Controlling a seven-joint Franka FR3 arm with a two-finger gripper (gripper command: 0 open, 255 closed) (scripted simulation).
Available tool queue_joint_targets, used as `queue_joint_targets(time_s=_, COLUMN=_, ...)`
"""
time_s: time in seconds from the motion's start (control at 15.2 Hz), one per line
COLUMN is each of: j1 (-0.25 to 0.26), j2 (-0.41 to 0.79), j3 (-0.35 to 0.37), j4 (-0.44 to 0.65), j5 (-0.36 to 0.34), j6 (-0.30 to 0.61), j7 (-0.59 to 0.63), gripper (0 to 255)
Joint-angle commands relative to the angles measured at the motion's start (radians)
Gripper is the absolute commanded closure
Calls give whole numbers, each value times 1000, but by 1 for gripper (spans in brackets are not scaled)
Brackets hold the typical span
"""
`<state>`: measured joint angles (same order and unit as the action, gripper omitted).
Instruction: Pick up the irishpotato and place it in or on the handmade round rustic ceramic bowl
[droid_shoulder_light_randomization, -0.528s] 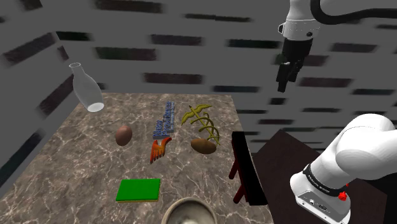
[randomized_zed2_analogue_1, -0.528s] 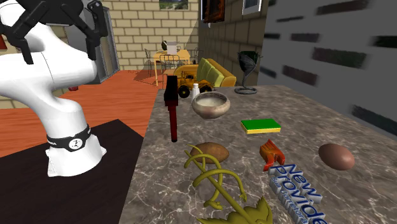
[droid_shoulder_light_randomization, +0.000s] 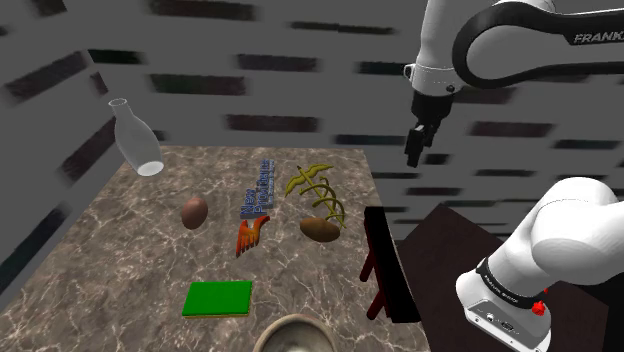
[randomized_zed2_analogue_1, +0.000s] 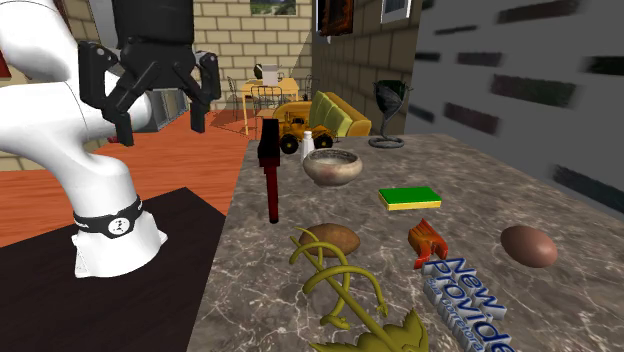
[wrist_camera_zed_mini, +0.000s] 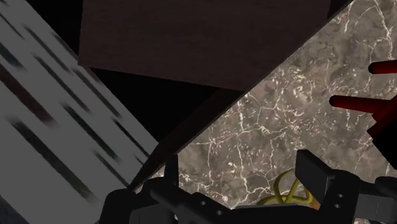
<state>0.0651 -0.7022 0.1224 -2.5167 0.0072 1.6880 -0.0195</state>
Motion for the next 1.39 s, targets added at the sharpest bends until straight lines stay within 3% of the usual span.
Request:
queue_joint_targets(time_s=0.0, j1=21, j2=45, j3=30, j4=-6, j5=6, j6=73, j7=2, gripper=0)
queue_joint_targets(time_s=0.46, j1=84, j2=200, j3=139, j4=-45, j5=1, j6=332, j7=25, gripper=0)
queue_joint_targets(time_s=0.79, j1=108, j2=344, j3=225, j4=-38, j5=-47, j6=509, j7=66, gripper=0)
queue_joint_targets(time_s=1.06, j1=111, j2=475, j3=296, j4=-12, j5=-131, j6=636, j7=127, gripper=0)
queue_joint_targets(time_s=1.32, j1=107, j2=621, j3=362, j4=35, j5=-277, j6=739, j7=229, gripper=0)
